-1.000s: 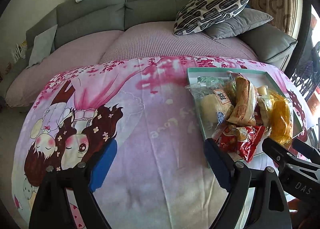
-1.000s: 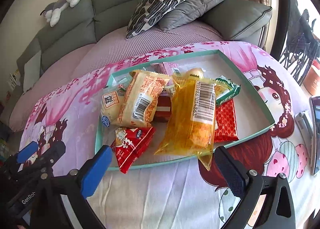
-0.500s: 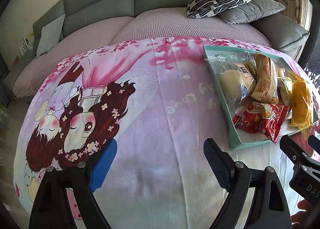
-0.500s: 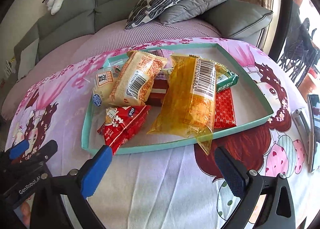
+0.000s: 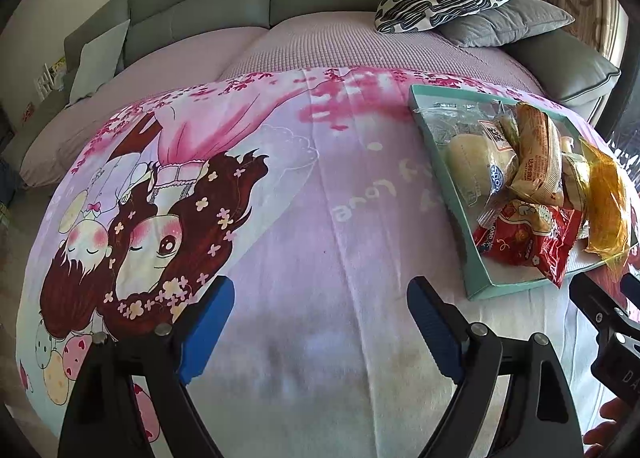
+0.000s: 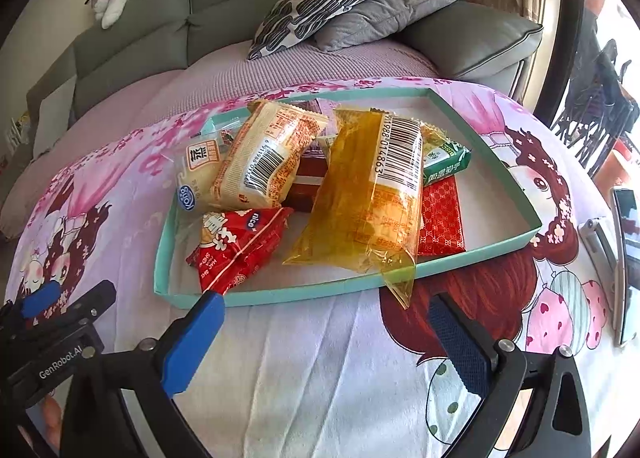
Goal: Organize snacks
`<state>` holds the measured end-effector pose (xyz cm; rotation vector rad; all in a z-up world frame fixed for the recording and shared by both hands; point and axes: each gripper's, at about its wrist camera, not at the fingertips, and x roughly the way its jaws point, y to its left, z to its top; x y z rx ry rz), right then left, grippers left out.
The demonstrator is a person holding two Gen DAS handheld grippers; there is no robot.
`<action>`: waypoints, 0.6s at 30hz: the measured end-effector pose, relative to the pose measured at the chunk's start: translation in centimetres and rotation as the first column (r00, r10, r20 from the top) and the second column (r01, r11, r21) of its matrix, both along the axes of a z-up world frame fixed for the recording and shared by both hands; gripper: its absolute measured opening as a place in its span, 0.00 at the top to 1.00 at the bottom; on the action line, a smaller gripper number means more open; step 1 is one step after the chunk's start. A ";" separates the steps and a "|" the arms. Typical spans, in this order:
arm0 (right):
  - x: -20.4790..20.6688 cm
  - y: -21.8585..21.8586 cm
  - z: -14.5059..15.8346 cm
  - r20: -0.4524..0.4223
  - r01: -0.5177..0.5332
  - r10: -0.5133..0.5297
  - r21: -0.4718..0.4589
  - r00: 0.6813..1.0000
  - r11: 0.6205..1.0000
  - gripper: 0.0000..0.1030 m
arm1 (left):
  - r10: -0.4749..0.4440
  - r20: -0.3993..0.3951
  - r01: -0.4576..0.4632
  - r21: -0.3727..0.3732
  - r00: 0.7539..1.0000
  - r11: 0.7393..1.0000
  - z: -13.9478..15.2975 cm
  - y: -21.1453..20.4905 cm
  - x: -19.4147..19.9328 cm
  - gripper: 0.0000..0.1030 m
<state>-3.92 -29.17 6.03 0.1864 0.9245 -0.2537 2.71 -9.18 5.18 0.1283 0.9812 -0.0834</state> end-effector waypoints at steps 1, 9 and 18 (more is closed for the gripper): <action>0.0 0.0 0.0 0.001 0.000 0.000 0.000 1.000 1.000 0.00 | -0.001 0.001 0.001 0.000 1.000 1.000 0.0 0.0 0.0 0.14; 0.1 0.1 0.0 0.004 -0.002 0.002 -0.001 1.000 1.000 0.00 | -0.009 -0.003 0.009 0.004 1.000 1.000 -0.3 -0.1 0.1 0.14; 0.2 0.1 0.0 0.002 -0.003 0.003 -0.001 1.000 1.000 0.00 | -0.009 0.003 0.009 0.011 1.000 1.000 -0.3 -0.1 0.3 0.14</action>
